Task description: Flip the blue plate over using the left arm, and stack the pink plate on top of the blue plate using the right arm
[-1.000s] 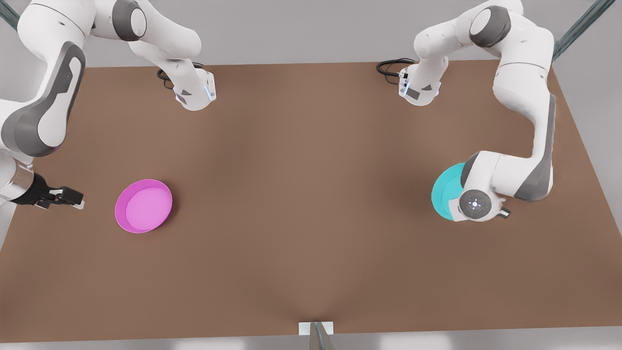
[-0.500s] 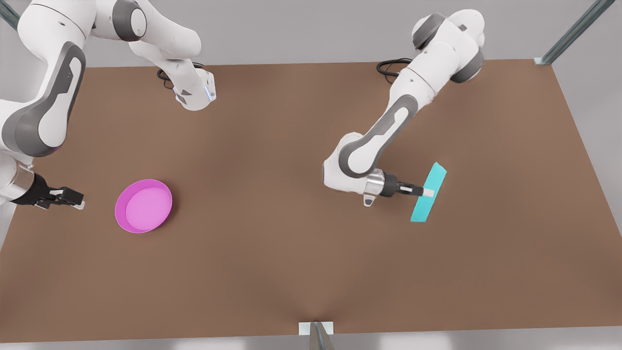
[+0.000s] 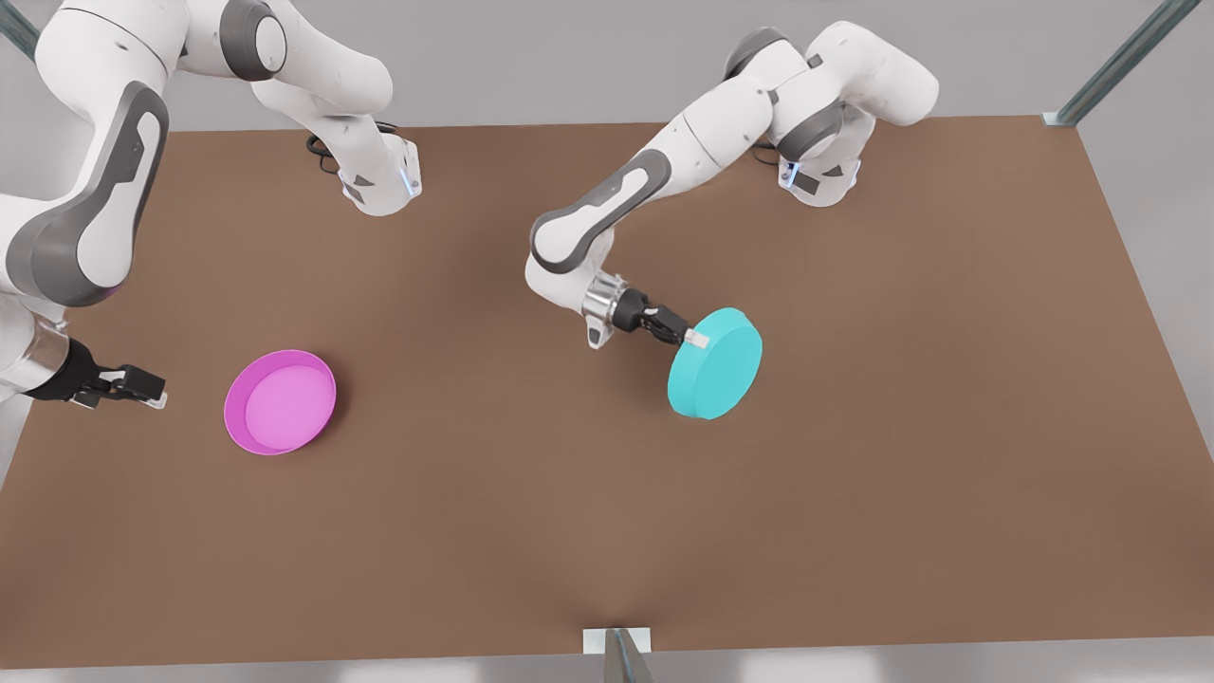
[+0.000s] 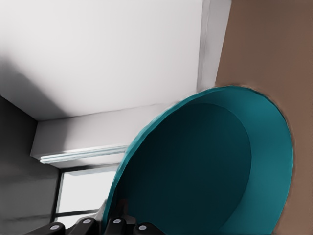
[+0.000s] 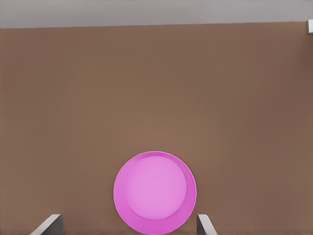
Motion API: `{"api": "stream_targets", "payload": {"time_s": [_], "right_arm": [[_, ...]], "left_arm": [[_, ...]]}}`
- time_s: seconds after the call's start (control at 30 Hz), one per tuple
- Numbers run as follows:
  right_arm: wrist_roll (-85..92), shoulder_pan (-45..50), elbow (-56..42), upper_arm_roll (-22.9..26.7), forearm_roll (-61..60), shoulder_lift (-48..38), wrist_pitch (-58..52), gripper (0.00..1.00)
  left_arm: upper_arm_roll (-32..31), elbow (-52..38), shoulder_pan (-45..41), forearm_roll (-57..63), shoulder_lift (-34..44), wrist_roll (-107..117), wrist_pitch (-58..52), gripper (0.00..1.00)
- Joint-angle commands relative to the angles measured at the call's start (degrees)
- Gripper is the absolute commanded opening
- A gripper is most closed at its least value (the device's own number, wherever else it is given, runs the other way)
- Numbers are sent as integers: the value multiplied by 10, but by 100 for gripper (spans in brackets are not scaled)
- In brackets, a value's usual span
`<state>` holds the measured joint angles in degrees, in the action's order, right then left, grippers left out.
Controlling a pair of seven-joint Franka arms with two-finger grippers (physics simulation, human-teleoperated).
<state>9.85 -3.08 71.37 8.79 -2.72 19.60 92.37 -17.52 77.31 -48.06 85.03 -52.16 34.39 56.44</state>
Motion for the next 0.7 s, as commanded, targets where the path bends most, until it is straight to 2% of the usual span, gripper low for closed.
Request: {"api": "stream_targets", "payload": {"time_s": [0.0,0.53,0.57,0.6,0.67], "right_arm": [[0,0,0,0,0,0,0,100],[1,-10,-1,2,-1,0,-1,100],[1,-10,-1,1,-1,0,-1,100],[2,-10,-1,1,-1,-1,-1,100],[2,-10,-2,1,-2,-1,-1,100]], "left_arm": [[0,-1,-1,-20,-1,2,1,21],[12,-26,-28,-8,-73,89,10,21],[12,-26,-28,-8,-75,91,12,68],[12,-26,-29,-9,-75,103,14,100],[12,-26,-33,-9,-75,103,14,100]]}}
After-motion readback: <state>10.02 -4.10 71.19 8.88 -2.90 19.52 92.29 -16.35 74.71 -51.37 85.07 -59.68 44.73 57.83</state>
